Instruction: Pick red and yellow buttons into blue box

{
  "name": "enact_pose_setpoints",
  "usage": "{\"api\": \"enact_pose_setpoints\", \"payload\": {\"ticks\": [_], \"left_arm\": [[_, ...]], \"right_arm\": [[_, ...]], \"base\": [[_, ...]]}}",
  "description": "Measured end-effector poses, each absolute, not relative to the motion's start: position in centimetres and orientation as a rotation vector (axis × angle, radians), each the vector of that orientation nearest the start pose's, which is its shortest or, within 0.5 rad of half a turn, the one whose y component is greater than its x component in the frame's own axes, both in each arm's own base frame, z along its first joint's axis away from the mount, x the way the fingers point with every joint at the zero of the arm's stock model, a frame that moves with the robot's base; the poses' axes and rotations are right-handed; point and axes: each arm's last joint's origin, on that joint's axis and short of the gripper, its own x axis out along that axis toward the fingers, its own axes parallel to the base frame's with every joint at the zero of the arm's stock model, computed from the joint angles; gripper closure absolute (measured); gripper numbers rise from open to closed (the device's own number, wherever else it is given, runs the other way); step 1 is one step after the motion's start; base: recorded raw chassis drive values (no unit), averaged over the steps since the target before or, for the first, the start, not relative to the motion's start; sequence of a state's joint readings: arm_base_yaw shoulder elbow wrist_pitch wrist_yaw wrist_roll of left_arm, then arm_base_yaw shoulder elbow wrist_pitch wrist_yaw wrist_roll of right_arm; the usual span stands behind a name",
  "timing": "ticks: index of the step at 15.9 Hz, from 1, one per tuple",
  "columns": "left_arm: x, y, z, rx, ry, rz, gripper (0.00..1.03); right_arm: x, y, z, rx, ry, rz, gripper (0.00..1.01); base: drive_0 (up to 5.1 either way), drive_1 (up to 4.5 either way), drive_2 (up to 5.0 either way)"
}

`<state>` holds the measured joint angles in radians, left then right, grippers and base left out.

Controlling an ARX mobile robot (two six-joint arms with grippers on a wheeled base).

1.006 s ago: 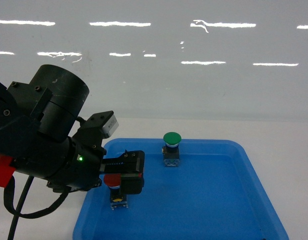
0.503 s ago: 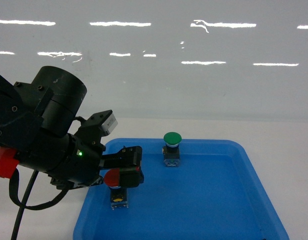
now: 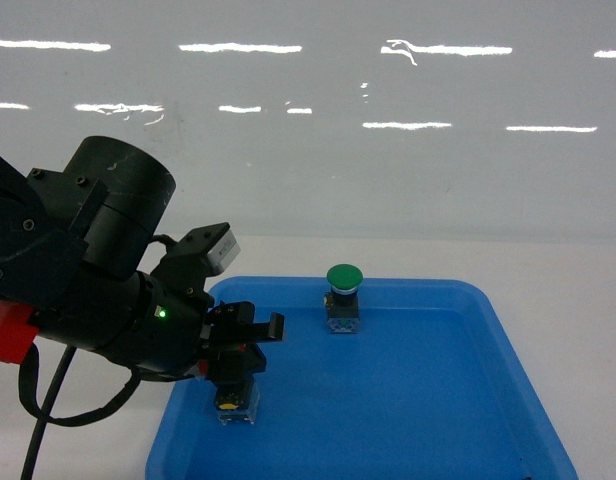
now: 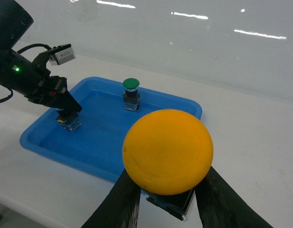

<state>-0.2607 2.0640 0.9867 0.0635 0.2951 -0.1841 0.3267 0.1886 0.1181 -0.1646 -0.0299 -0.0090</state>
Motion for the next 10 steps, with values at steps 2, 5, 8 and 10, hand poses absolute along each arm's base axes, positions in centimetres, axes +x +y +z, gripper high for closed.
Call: {"api": "enact_pose_setpoints", "payload": {"ticks": [2,5,8,10], "left_arm": [[34.9,-10.3,6.7,-0.166,1.062,-0.408,0.72],[34.2,-10.3,7.8,-0.034,0.975,-0.349,0.72],[35.2,-8.8,12.7,-0.008,0.729,-0.274,0.72],[35.7,-7.5,16.5,-0.012,0.523,-0.215,0.72]], "right_arm": [[9.8,3.4,17.3,-0.044,0.232,0.356,0.76],[9.8,3.4,17.3,-0.044,0.232,0.356,0.76],[9.8,3.4,17.3,-0.044,0.232,0.356,0.76],[9.8,3.4,17.3,-0.044,0.232,0.356,0.76]], "base": [[0.0,0.00,0.0],[0.0,0.00,0.0],[0.0,0.00,0.0],[0.0,0.00,0.0]]}}
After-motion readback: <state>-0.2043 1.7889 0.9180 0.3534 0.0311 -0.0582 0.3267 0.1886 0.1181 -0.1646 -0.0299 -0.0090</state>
